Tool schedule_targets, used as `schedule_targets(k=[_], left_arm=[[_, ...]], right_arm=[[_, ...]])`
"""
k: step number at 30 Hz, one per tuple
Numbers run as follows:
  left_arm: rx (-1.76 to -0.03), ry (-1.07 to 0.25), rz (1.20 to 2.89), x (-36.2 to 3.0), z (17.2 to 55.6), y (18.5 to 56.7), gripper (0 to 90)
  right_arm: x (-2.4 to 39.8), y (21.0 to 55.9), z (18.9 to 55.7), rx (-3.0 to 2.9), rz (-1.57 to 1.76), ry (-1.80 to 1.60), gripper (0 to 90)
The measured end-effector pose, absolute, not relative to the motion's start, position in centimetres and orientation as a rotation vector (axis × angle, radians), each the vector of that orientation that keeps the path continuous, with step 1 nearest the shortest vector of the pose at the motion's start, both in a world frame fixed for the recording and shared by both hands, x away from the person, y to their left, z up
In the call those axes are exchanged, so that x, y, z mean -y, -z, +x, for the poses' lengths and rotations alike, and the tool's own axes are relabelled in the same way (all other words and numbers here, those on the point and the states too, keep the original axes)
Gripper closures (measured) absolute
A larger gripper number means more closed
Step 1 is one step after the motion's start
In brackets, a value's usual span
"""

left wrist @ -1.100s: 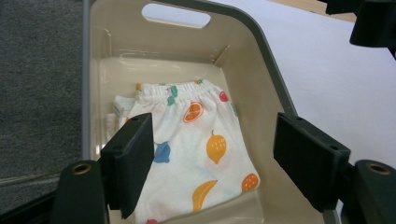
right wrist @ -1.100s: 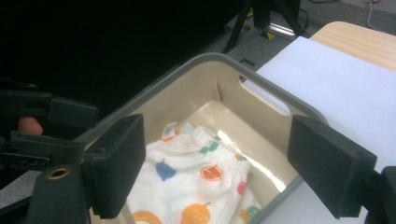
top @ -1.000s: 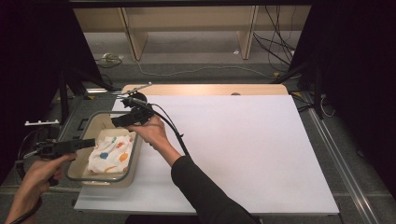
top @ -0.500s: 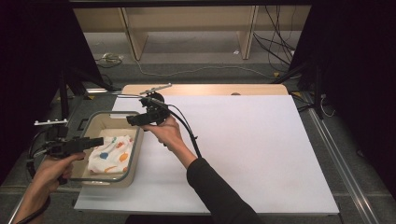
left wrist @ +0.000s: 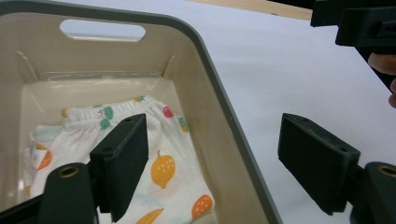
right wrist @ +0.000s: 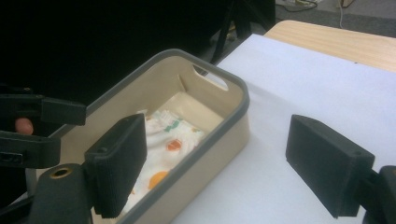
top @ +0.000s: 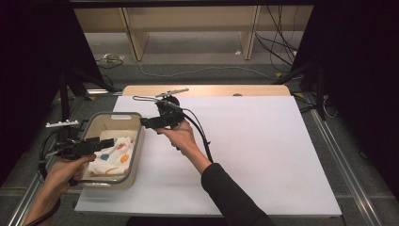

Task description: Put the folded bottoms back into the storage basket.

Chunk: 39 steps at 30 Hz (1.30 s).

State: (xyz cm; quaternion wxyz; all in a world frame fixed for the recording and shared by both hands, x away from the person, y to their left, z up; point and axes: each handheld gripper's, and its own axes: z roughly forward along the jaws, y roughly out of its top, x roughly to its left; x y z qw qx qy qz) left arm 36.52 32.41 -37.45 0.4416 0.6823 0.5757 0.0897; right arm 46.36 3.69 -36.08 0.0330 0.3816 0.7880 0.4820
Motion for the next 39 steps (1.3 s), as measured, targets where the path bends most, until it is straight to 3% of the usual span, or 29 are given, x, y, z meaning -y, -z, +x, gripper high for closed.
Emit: schedule_targets(k=[39], left_arm=[[-1.237, -0.174, 1.792, -25.9, 36.1, 38.7, 20.3]], right_arm=[[5.7, 37.3, 43.9, -2.291, 1.254, -1.572, 21.7]])
